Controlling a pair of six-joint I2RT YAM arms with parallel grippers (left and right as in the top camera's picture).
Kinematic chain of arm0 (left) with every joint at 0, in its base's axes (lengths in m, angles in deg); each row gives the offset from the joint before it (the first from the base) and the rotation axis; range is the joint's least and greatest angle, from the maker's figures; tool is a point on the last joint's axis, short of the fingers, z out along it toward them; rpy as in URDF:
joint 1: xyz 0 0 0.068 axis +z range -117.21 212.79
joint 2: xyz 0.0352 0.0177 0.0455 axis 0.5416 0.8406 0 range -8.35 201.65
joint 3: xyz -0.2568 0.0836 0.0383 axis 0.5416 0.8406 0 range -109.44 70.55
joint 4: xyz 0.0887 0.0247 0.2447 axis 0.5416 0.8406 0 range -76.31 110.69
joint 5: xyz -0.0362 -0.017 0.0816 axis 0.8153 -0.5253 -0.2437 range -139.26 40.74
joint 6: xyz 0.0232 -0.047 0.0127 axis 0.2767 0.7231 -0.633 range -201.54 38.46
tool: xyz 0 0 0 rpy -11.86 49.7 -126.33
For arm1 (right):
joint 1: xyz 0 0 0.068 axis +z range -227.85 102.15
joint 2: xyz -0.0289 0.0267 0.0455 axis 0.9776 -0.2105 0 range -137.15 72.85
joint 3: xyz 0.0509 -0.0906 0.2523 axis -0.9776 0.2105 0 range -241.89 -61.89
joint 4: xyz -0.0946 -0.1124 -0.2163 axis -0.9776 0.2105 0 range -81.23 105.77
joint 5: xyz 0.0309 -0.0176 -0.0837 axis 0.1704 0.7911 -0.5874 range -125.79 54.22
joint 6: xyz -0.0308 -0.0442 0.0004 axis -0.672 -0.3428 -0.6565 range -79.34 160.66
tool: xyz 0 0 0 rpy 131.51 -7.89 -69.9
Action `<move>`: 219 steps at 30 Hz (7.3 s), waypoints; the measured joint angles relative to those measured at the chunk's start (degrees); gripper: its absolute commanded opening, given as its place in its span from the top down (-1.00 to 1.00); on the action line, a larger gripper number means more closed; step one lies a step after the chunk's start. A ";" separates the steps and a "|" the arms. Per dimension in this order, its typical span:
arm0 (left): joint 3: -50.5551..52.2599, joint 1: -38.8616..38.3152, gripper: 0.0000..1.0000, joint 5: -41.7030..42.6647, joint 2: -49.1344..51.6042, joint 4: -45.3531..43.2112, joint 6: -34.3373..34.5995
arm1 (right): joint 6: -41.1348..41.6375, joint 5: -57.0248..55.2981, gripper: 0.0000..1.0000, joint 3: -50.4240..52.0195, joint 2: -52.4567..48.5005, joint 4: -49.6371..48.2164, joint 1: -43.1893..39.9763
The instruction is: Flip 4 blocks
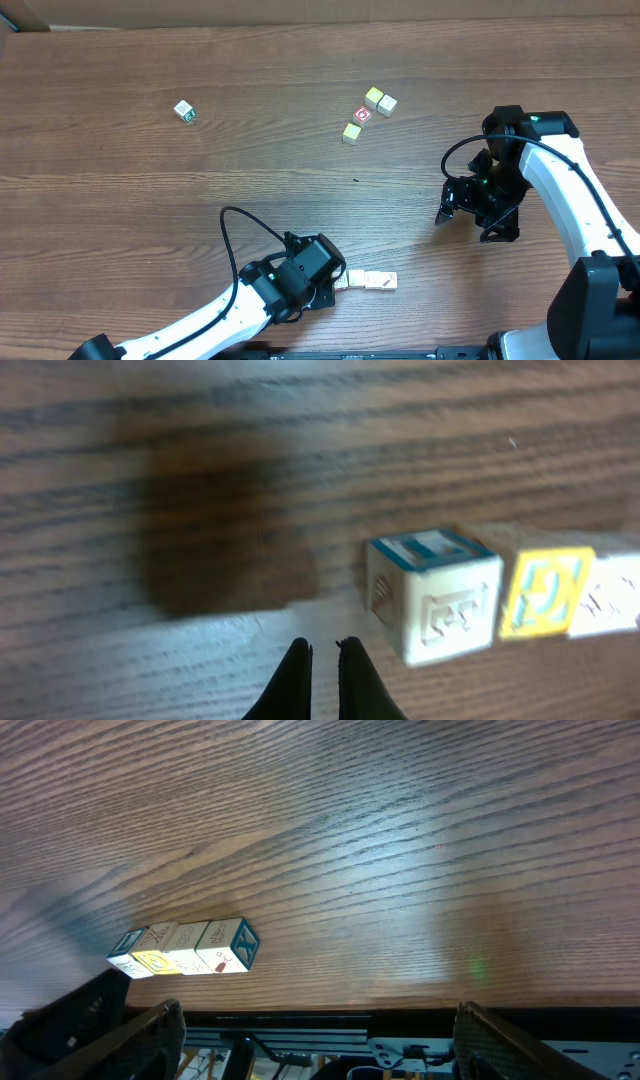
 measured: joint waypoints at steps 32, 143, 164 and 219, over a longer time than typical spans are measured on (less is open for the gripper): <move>0.00 3.13 0.92 3.48 2.80 -7.45 -4.72 | -0.02 -0.02 -0.74 0.00 0.00 0.28 0.00; -1.97 -3.28 0.91 -7.72 -17.46 10.60 -13.42 | 27.30 -7.54 0.26 0.22 38.62 7.37 20.90; -2.10 -3.08 0.63 -2.29 -17.40 12.76 -14.91 | 24.13 2.60 0.92 25.88 38.51 -11.39 20.92; -2.40 20.00 0.92 9.51 3.69 6.62 -38.21 | 37.79 -5.60 0.92 33.97 9.97 -38.60 35.28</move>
